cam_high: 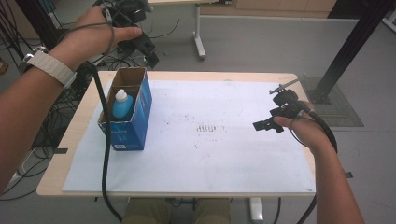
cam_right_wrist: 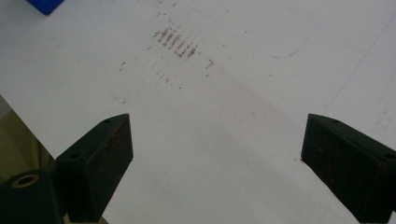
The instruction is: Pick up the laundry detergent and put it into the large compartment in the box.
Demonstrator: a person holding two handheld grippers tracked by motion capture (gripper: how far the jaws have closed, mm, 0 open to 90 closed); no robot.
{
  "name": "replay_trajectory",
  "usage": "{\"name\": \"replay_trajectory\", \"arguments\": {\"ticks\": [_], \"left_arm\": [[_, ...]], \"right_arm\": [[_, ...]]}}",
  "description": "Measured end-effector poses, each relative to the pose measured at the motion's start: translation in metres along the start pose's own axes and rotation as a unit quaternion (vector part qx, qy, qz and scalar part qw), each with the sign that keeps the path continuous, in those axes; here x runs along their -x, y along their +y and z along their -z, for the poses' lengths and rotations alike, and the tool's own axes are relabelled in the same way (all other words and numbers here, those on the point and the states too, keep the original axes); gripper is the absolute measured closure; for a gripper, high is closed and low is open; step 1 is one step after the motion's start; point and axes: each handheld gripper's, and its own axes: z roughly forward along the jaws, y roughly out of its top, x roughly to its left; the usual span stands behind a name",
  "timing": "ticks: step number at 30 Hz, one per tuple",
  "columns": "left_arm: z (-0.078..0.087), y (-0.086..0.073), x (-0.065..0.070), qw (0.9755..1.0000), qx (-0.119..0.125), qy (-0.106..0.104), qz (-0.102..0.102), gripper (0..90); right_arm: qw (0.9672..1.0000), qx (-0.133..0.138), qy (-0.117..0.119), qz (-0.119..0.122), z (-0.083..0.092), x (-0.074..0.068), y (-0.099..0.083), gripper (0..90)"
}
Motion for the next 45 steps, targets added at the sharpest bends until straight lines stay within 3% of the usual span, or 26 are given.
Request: {"name": "replay_trajectory", "arguments": {"ticks": [7,14,25,30,36,41,45], "left_arm": [[-0.004,0.01,0.013,0.9987,-0.007,-0.007,-0.05,7.1],[-0.01,0.018,0.022,0.9955,-0.015,-0.02,-0.091,7.1],[-0.026,0.032,0.035,0.9851,-0.037,-0.048,-0.161,7.2],[-0.036,0.034,0.039,0.9817,-0.04,-0.058,-0.177,7.2],[-0.05,0.038,0.049,0.974,-0.047,-0.069,-0.211,7.3],[-0.056,0.041,0.057,0.9691,-0.057,-0.074,-0.228,7.3],[-0.061,0.043,0.06,0.9676,-0.067,-0.074,-0.232,7.3]], "right_arm": [[1.0,0.0,-0.001,-0.001,0.001,0.001,-0.001,8.9],[1.0,0.001,-0.003,-0.002,0.002,0.001,0.0,8.9],[1.0,-0.001,-0.004,-0.003,0.002,0.0,0.001,8.9],[1.0,-0.001,-0.004,-0.003,0.001,0.001,0.0,8.9],[1.0,-0.001,-0.002,-0.004,0.0,0.001,-0.001,8.9],[1.0,0.0,-0.005,-0.005,0.003,0.001,-0.003,8.9],[1.0,-0.002,-0.005,-0.008,0.003,0.001,-0.004,8.9]]}}
